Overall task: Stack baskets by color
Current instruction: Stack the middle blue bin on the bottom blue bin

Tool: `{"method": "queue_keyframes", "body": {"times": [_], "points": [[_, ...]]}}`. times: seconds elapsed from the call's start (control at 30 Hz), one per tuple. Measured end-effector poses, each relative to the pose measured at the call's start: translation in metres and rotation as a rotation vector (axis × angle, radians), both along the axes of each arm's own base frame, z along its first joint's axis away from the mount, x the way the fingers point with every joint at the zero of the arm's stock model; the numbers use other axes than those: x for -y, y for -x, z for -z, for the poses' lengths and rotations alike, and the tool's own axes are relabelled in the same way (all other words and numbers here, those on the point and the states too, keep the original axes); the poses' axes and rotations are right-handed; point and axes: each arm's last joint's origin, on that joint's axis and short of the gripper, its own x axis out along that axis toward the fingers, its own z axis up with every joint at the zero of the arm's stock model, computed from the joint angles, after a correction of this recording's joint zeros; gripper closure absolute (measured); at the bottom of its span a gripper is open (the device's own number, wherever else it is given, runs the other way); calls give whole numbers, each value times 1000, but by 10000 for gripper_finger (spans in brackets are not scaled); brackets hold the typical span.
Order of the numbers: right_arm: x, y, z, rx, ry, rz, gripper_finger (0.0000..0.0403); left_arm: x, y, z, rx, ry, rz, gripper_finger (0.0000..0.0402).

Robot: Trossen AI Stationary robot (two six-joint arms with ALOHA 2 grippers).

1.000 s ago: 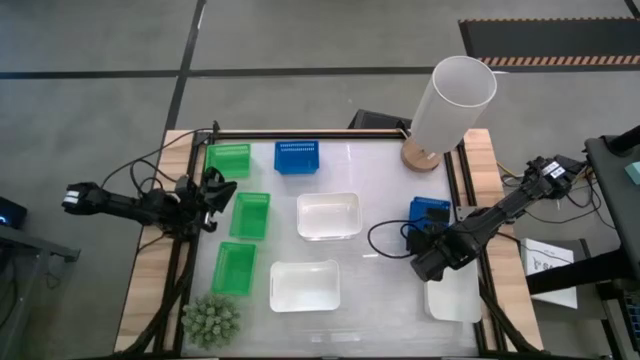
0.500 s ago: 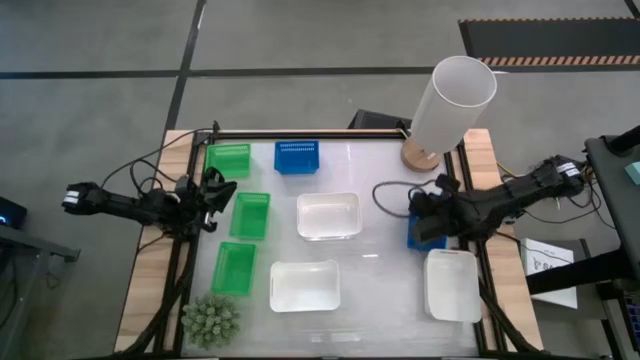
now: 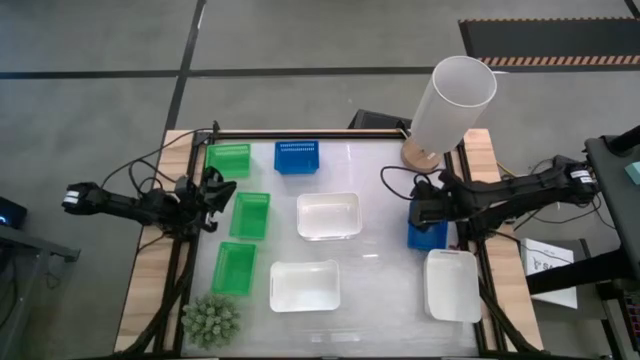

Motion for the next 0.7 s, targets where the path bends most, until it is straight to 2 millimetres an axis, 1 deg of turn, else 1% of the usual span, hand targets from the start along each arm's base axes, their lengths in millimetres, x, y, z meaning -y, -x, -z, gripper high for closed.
{"method": "queue_keyframes", "body": {"times": [0.13,0.33,0.43,0.53,0.7], "points": [[0,0,0,-3,0,-3,394,0,0,0,0,0,-1,373],[-1,-9,-23,77,-7,-4,394,0,0,0,1,0,0,373],[-1,-11,-27,103,1,-2,394,0,-1,1,-8,-1,0,373],[0,-9,-22,100,28,18,394,0,-1,1,-10,-1,-1,373],[1,-2,-2,57,38,66,394,0,-1,0,-8,-1,0,373]]}}
